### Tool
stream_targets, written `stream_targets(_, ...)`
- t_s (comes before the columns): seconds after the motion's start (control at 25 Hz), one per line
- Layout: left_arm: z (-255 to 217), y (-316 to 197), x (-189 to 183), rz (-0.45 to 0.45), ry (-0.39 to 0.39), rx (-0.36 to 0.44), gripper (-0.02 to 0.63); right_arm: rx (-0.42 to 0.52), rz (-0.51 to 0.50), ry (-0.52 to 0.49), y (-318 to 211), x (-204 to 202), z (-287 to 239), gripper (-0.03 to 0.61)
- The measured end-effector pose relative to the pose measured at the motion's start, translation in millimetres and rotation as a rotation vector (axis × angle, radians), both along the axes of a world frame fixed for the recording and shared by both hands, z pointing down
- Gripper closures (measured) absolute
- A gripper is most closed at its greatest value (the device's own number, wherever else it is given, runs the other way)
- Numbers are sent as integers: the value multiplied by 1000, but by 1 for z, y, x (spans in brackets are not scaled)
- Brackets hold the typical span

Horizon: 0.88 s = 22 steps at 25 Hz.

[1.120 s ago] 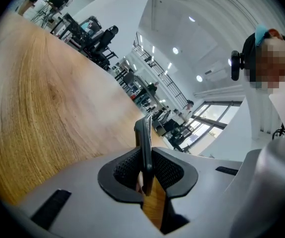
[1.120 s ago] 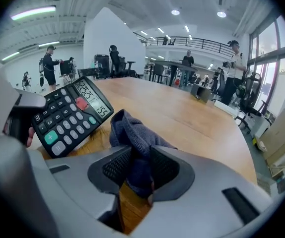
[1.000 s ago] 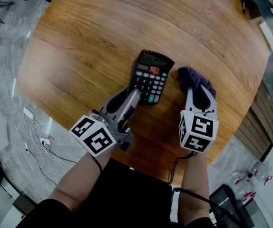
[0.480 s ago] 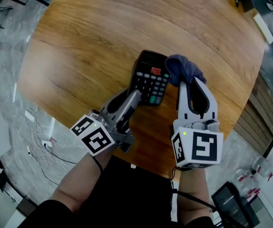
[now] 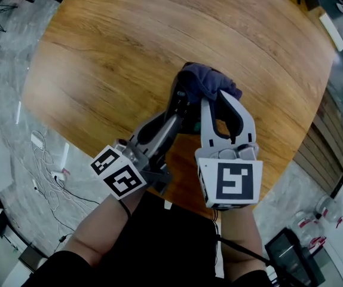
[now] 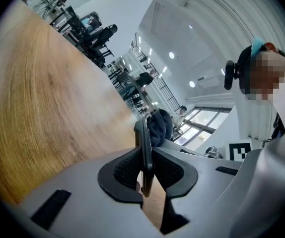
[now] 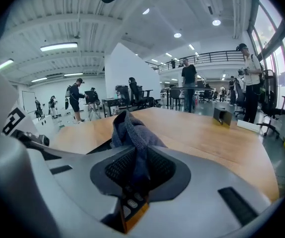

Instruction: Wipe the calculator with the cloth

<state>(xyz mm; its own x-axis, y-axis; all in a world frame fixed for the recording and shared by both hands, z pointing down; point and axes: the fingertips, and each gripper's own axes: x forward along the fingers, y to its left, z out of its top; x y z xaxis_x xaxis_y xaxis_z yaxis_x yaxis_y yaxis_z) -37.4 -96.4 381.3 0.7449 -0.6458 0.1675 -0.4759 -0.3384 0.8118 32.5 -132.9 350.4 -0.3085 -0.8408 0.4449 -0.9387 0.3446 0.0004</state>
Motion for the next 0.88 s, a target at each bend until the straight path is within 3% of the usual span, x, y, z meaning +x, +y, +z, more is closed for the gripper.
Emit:
stream_targets(0.48, -3, -3, -17, -73, 23, -2, 546, -100, -113, -78, 79, -41, 16, 513)
stream_targets(0.64, -4, -4, -21, -82, 14, 13, 545, -134, -87, -102, 93, -33, 18, 512)
stream_targets(0.76, -5, 2, -19, -68, 3, 21, 545, -103, -12, -96, 80, -2, 5, 512)
stream_targets(0.88, -6, 9, -13, -55, 12, 16, 545, -2, 21, -50, 53, 24, -18, 512)
